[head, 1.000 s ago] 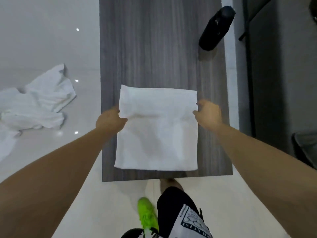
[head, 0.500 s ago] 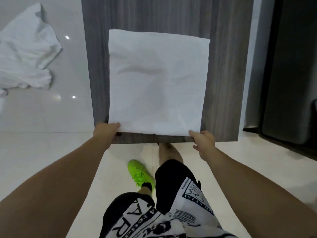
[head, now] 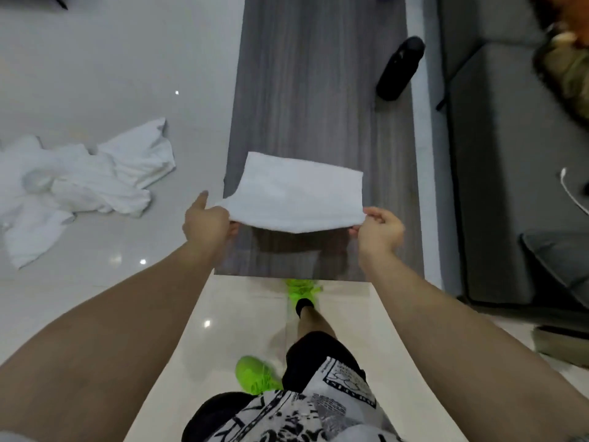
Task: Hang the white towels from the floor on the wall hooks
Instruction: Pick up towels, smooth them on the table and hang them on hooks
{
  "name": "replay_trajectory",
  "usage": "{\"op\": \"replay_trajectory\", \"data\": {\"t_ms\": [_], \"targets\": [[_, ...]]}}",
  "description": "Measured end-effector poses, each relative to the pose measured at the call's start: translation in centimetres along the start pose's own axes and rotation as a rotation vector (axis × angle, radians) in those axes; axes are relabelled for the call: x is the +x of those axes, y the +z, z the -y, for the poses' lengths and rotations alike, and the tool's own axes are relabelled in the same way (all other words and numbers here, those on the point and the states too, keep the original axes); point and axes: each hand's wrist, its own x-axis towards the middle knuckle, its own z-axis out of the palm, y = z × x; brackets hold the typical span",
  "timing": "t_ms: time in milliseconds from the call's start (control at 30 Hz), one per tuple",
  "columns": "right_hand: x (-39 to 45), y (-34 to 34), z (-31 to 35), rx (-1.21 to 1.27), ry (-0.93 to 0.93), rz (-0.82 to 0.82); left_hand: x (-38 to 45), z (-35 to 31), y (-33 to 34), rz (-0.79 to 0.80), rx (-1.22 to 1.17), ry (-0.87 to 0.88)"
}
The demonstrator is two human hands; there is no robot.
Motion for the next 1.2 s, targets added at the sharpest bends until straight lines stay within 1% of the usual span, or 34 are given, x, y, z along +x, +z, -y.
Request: {"op": "replay_trajectory", "data": {"t_ms": [67, 167, 233, 300, 367, 433, 500, 533, 600, 667, 800, 867, 900, 933, 1000, 1067, 1200], "targets": [[-3.7, 0.3, 4.0, 0.003, -0.119, 0.04, -2.7, -4.3, -2.5, 0.016, 0.022, 0.133], [-10.2, 0.5, 9.6, -0.071, -0.331, 0.114, -7.0, -10.3, -7.1, 0.031, -0.034, 0.318], [-14.4, 0.8, 12.8, -0.152, -0.477, 0.133, -9.9, -13.4, -11.0, 0.002, 0.017, 0.502], [-18.0, 1.4, 15.7, -0.146, -0.581, 0.161, -12.4, -16.0, -15.0, -0.086, 0.171, 0.704], [-22.1, 2.1, 18.1, -0.216, -0.801, 0.2, -14.3, -18.4, -19.6, -0.2, 0.259, 0.841], [-25.8, 3.0, 20.4, -0.33, -1.033, 0.229, -15.8, -20.9, -24.2, -0.324, 0.298, 0.927], [-29.3, 4.4, 22.8, -0.406, -1.208, 0.257, -16.7, -23.2, -28.7, -0.442, 0.33, 0.985], [-31.0, 5.2, 24.0, -0.428, -1.266, 0.262, -17.1, -24.2, -30.9, -0.496, 0.343, 1.014], [-34.6, 7.4, 26.4, -0.442, -1.323, 0.297, -17.8, -25.8, -35.3, -0.621, 0.395, 1.065], [-38.4, 10.0, 28.4, -0.462, -1.408, 0.349, -18.3, -27.2, -39.8, -0.749, 0.448, 1.083], [-45.9, 17.3, 30.9, -0.51, -1.603, 0.403, -18.8, -29.8, -48.5, -1.011, 0.563, 0.996], [-49.6, 21.4, 31.3, -0.45, -1.712, 0.412, -18.5, -30.7, -52.8, -1.096, 0.547, 0.967], [-51.6, 23.7, 31.3, -0.415, -1.773, 0.443, -18.3, -31.1, -54.9, -1.121, 0.534, 0.983], [-53.7, 25.9, 31.3, -0.393, -1.823, 0.496, -18.1, -31.4, -57.1, -1.131, 0.54, 1.015], [-58.1, 30.0, 31.0, -0.388, -1.813, 0.71, -17.8, -31.6, -61.4, -1.112, 0.61, 1.021], [-62.7, 33.6, 30.2, -0.393, -1.775, 0.929, -17.9, -31.3, -65.9, -1.11, 0.685, 0.924], [-71.7, 39.1, 27.3, -0.42, -1.805, 1.212, -19.7, -28.3, -74.1, -1.181, 0.754, 0.731]]}}
